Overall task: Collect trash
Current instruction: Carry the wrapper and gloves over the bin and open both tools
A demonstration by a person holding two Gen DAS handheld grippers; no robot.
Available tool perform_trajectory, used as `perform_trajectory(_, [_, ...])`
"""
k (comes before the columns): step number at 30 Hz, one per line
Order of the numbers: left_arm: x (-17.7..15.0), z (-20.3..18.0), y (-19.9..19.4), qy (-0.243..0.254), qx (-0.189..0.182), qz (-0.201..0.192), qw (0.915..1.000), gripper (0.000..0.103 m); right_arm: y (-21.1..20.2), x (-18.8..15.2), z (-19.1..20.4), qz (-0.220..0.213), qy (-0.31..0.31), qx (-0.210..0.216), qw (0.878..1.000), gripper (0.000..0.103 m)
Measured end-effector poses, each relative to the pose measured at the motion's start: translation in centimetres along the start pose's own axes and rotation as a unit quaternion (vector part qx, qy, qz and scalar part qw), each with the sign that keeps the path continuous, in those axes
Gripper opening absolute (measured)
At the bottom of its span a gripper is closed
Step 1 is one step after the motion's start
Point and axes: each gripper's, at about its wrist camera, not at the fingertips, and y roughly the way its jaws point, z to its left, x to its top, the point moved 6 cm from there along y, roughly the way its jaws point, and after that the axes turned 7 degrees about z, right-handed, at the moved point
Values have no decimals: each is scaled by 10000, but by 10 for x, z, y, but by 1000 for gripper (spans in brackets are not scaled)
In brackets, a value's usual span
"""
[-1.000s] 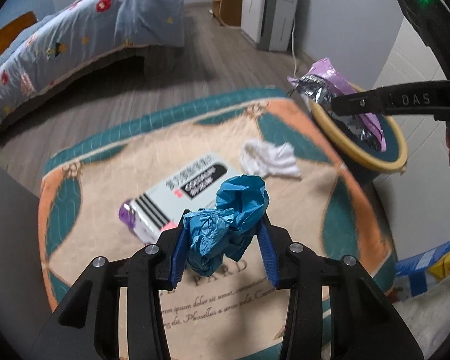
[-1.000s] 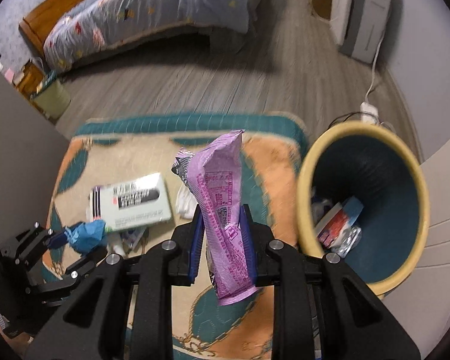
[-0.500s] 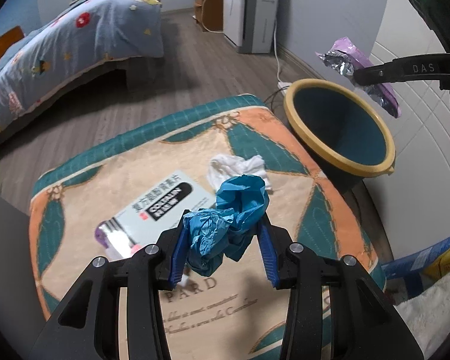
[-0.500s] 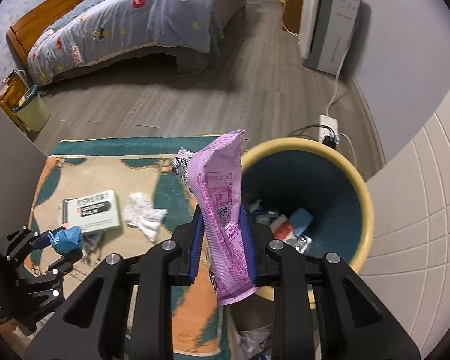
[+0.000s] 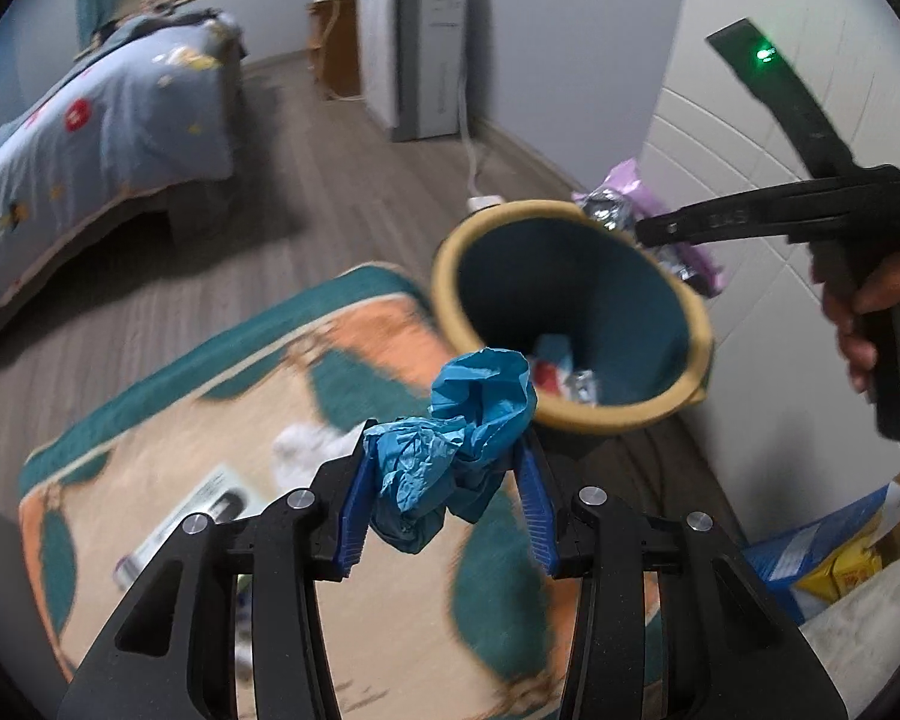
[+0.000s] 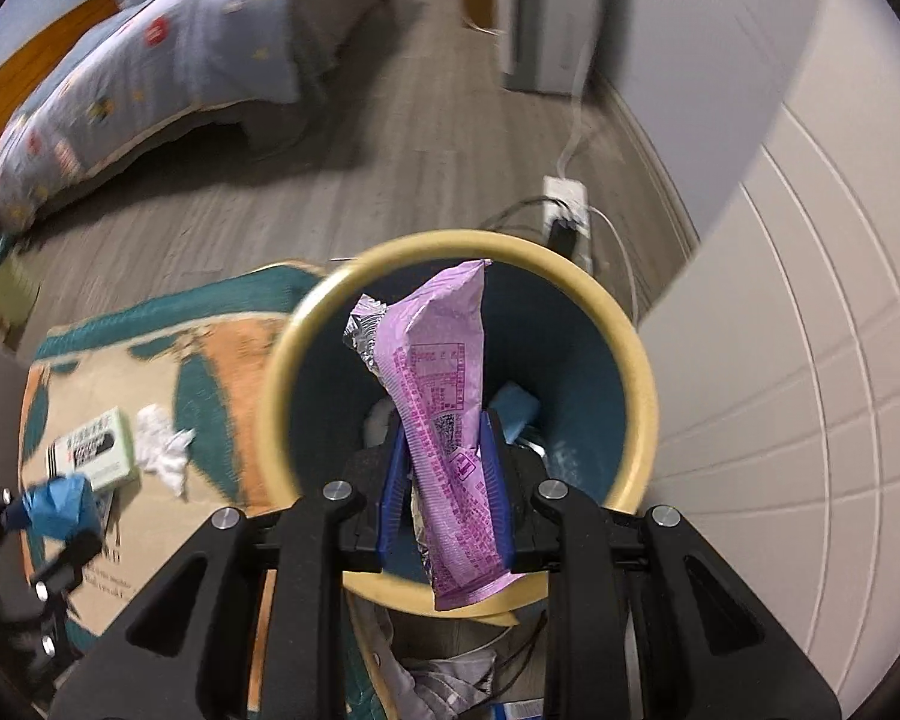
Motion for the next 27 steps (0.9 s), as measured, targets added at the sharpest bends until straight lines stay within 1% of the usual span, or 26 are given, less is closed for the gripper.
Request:
perform_trajectory(5, [19, -29, 23, 206, -228, 73, 9995, 44, 22, -4, -30, 156, 548, 53, 9984, 23])
perform_trajectory(7, [26, -41, 33, 329, -293, 127, 9989, 44, 30, -6, -32, 242, 562, 13, 9981, 23])
perform_trajectory(10, [33, -55, 49, 521, -276, 194, 9981, 44, 40, -8, -29, 361, 534, 20, 9979, 23])
perform_trajectory(12, [35, -58, 60, 576, -280, 250, 9976, 44, 45, -8, -27, 419, 507, 12, 9978, 23])
perform_trajectory(15, [42, -62, 79, 483, -388, 399, 9973, 44, 52, -10, -27, 505, 498, -2, 9975, 23])
perform_trajectory(18, [50, -64, 94, 455, -381, 456, 9972, 44, 56, -12, -29, 580, 549, -8, 9968, 23])
perform_trajectory(24, [59, -57, 118, 319, -231, 552, 9977, 44, 66, -19, -42, 768, 966, 196, 9922, 23])
perform_trajectory(25, [60, -58, 121, 339, -234, 579, 9975, 45, 68, -19, -43, 782, 1013, 213, 9916, 23])
perform_trajectory(27, [61, -59, 123, 420, -143, 539, 9976, 50, 69, -20, -45, 800, 1041, 205, 9911, 23])
